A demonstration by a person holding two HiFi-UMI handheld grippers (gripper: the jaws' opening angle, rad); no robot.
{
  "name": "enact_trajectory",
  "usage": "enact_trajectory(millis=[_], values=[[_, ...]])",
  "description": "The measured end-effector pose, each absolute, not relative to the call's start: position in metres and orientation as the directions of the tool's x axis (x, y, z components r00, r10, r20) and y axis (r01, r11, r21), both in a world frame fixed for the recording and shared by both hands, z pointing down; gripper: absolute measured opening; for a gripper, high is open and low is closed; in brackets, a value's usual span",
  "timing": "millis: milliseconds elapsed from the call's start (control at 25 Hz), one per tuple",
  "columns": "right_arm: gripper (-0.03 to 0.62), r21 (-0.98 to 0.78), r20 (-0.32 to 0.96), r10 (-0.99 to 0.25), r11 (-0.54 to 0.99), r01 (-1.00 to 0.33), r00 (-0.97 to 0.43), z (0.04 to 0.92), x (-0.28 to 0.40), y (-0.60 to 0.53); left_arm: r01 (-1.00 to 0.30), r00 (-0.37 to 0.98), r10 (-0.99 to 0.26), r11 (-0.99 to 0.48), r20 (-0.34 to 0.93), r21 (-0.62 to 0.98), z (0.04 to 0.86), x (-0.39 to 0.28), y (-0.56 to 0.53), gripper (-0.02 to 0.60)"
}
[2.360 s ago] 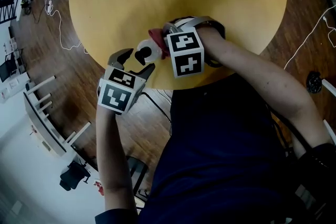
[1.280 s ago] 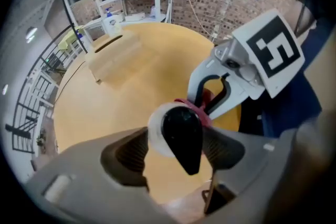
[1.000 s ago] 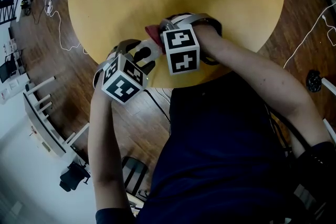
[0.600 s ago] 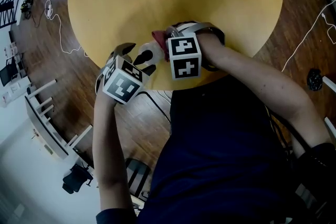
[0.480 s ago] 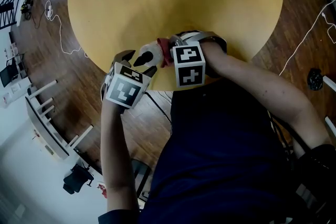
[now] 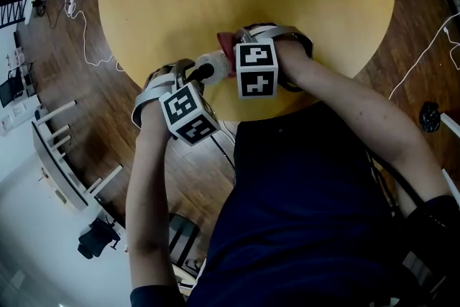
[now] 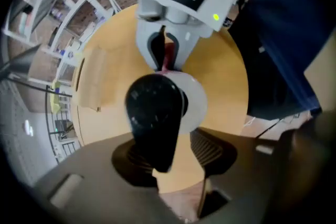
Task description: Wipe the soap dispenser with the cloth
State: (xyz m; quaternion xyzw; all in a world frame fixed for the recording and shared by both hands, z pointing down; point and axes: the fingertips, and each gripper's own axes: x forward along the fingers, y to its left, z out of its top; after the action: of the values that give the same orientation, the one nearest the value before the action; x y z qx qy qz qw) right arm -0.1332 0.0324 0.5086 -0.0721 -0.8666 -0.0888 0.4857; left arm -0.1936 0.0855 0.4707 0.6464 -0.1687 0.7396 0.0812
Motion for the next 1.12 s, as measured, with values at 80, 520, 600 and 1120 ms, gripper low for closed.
enact_trajectory(millis=[80, 520, 600, 1120], values=[[0.066, 0.106, 0.841, 0.019, 0.974, 0.198, -0.541, 0.502, -0.142, 0.027, -0.39, -0.148, -0.084, -0.911, 0.985, -0.136, 0.476, -0.199, 0.085, 0.194], [0.066, -0.093, 0.756, 0.199, 0.976, 0.199, -0.623, 0.497, -0.133, 0.1, -0.91, 0.282, -0.272, -0.38, 0.92, 0.167, 0.441, -0.175, 0.089, 0.324], [0.066, -0.096, 0.751, 0.209, 0.973, 0.209, -0.627, 0.497, -0.135, 0.108, -0.916, 0.252, -0.303, -0.382, 0.919, 0.125, 0.443, -0.17, 0.082, 0.325], [0.066, 0.059, 0.783, 0.066, 0.982, 0.18, -0.619, 0.488, -0.144, 0.028, -0.533, 0.226, -0.156, -0.846, 0.962, -0.012, 0.457, -0.16, 0.077, 0.32]])
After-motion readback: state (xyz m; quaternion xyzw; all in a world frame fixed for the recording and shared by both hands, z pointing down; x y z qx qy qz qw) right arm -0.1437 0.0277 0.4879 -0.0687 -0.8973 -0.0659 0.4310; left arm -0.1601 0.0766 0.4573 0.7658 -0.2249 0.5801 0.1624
